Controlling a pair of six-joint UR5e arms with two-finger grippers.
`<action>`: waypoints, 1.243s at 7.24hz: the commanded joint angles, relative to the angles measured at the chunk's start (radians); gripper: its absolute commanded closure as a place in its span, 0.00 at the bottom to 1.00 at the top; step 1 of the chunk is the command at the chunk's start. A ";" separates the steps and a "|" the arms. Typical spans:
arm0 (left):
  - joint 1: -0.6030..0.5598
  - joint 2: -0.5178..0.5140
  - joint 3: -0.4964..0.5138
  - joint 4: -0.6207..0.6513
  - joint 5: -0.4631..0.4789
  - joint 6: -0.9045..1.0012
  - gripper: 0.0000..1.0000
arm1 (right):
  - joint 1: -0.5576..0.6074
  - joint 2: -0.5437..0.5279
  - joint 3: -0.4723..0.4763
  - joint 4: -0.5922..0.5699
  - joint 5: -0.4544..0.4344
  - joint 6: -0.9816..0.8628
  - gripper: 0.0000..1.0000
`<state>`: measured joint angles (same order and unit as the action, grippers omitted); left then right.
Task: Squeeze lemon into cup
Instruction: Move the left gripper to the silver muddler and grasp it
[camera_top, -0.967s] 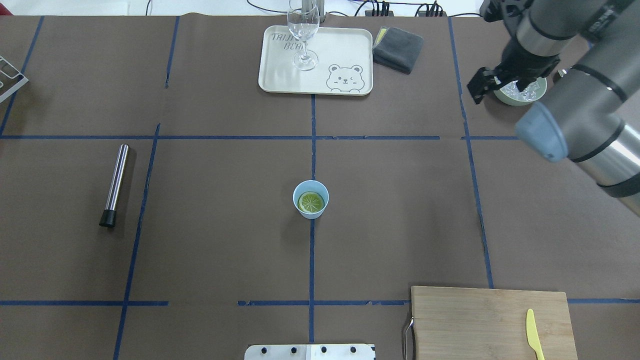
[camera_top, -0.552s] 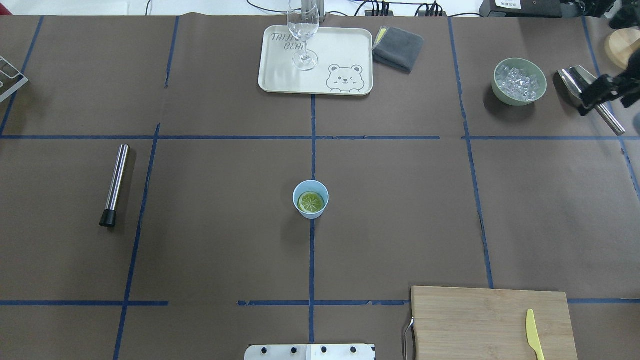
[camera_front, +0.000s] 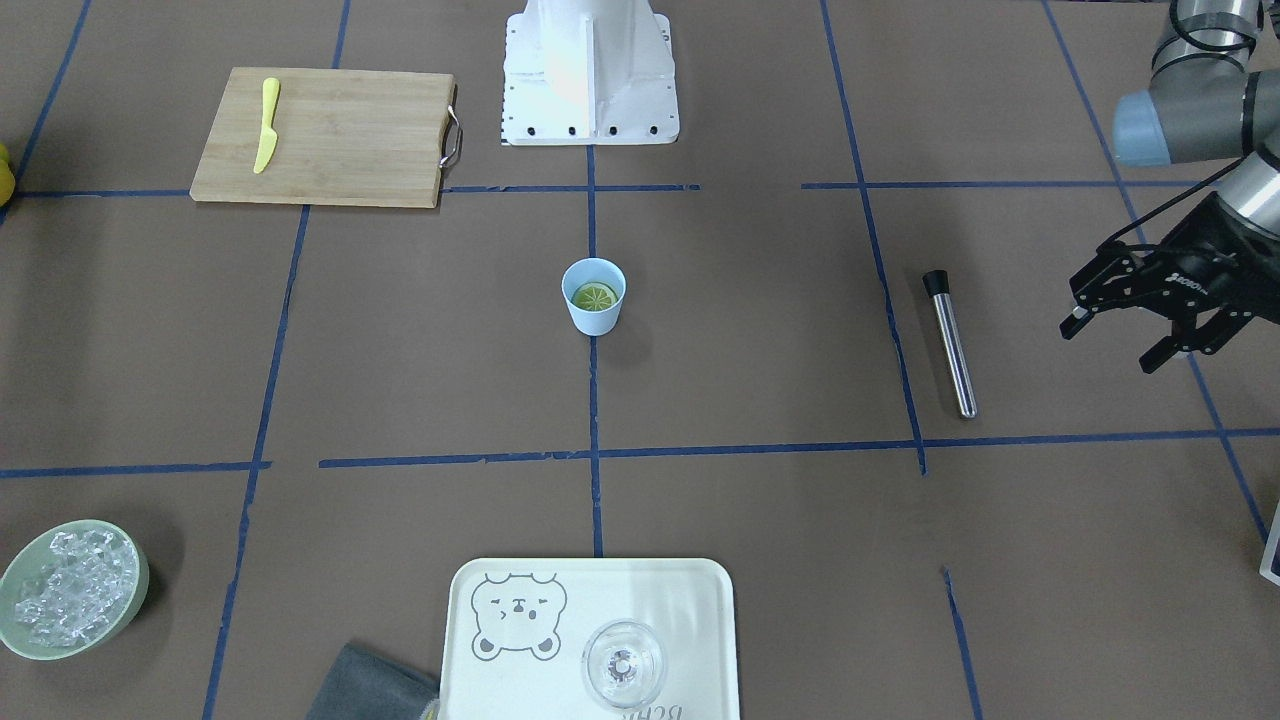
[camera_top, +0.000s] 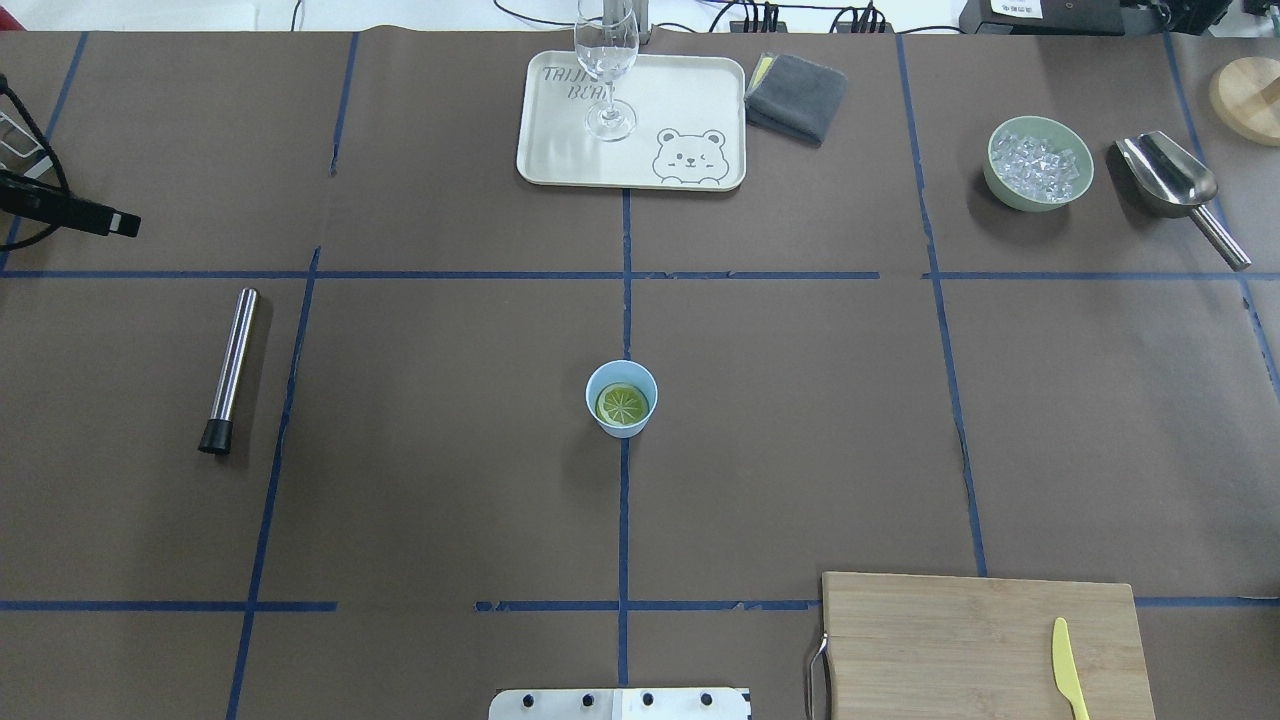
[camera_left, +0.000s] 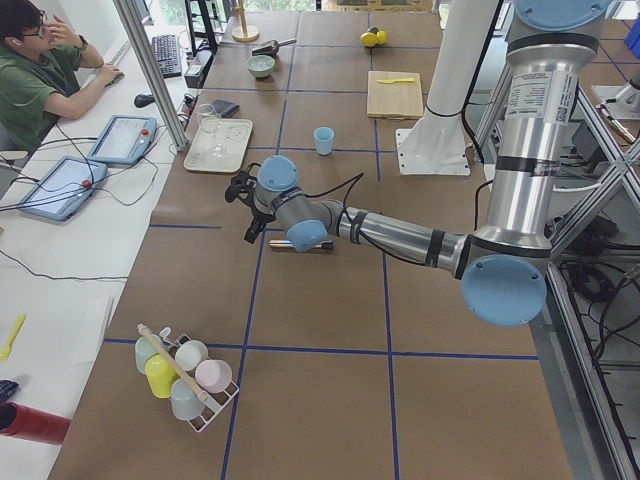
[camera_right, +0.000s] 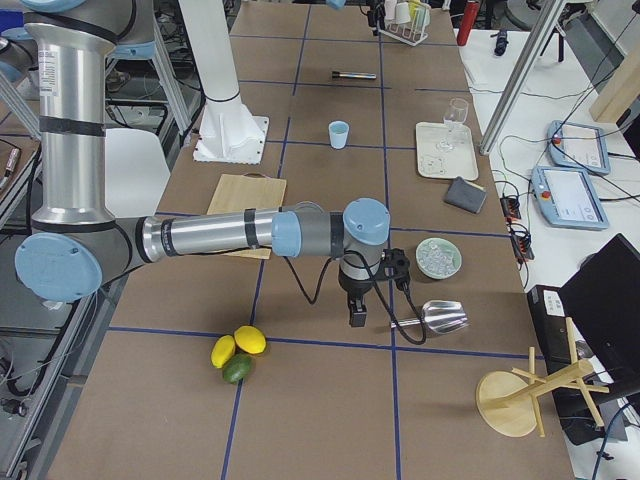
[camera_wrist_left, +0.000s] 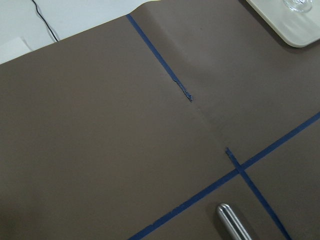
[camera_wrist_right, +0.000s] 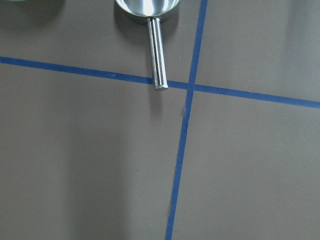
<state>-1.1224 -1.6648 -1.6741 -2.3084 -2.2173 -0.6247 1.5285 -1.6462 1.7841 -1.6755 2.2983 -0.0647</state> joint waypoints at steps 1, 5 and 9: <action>0.129 -0.010 0.017 0.007 0.119 -0.132 0.00 | 0.013 -0.018 -0.005 0.003 0.000 -0.009 0.00; 0.243 -0.108 0.153 0.128 0.217 -0.185 0.20 | 0.013 -0.018 -0.008 0.005 -0.005 -0.010 0.00; 0.262 -0.107 0.160 0.130 0.220 -0.185 0.35 | 0.013 -0.018 -0.006 0.005 -0.005 -0.010 0.00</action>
<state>-0.8649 -1.7701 -1.5149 -2.1790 -1.9990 -0.8088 1.5416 -1.6643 1.7773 -1.6705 2.2933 -0.0751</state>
